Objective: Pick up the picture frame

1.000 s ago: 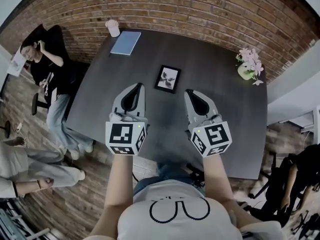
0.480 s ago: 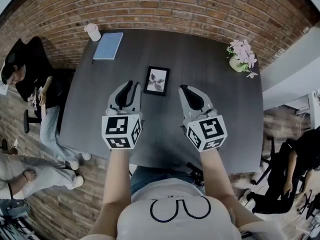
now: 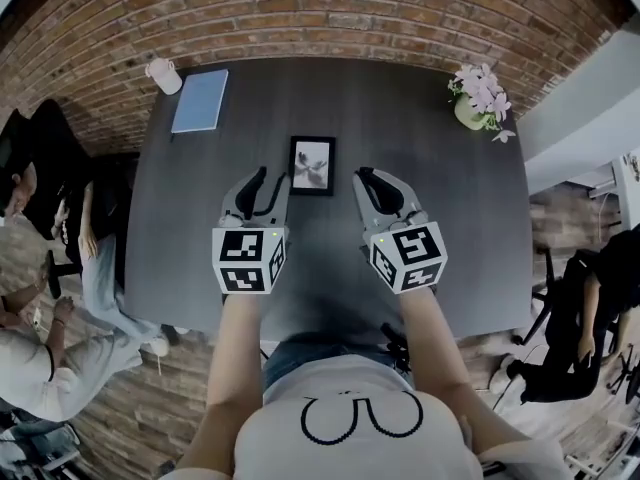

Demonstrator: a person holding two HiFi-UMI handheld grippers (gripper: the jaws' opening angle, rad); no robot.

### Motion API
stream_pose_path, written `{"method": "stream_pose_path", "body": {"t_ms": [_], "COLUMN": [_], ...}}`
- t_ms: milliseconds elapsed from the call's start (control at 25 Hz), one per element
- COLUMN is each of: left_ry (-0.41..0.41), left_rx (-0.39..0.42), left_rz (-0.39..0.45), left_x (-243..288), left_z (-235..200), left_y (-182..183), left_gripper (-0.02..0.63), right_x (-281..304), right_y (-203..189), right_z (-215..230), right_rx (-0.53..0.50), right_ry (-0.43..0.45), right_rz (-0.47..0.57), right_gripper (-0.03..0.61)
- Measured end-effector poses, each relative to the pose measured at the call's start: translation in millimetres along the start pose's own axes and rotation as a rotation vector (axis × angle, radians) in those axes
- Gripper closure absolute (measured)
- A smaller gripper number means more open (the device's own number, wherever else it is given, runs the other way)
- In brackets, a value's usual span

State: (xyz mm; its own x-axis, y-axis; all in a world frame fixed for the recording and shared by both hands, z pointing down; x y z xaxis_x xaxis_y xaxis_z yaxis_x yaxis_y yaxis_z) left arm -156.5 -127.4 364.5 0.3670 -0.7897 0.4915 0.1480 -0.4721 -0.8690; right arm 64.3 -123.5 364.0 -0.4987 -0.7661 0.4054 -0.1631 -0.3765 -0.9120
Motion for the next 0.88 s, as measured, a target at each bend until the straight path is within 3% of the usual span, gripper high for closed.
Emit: {"method": "stream_pose_path", "body": {"t_ms": [320, 880], "left_ry": [-0.039, -0.061], "left_rx": [-0.014, -0.124], "left_rz": [-0.084, -0.275], "left_x": [39.7, 120.9], "left_z": [-27.5, -51.7], "left_y": [-10.6, -42.2], "left_gripper": [0.477, 0.477], "right_x": [44.9, 111.8], "right_y": [-13.2, -49.1], "right_z": [6.5, 35.0], "right_rx": [0.050, 0.164], "right_ry": [-0.020, -0.047], "right_rz": [-0.107, -0.236], "right_gripper": [0.447, 0.431]}}
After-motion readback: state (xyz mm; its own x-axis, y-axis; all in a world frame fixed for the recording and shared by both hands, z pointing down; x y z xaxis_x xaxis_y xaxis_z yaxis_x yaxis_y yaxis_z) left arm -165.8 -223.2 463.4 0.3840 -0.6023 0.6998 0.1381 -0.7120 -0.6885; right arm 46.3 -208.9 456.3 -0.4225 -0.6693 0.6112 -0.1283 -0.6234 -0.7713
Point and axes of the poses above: the fingertips, and each gripper's own axes: x forward along the fingers, z to its right, y out of its top, the point moved 10 cm from there along -x, backward along the fingers, and after that the axes turned 11 degrees about -z, right-handed, at the moved point
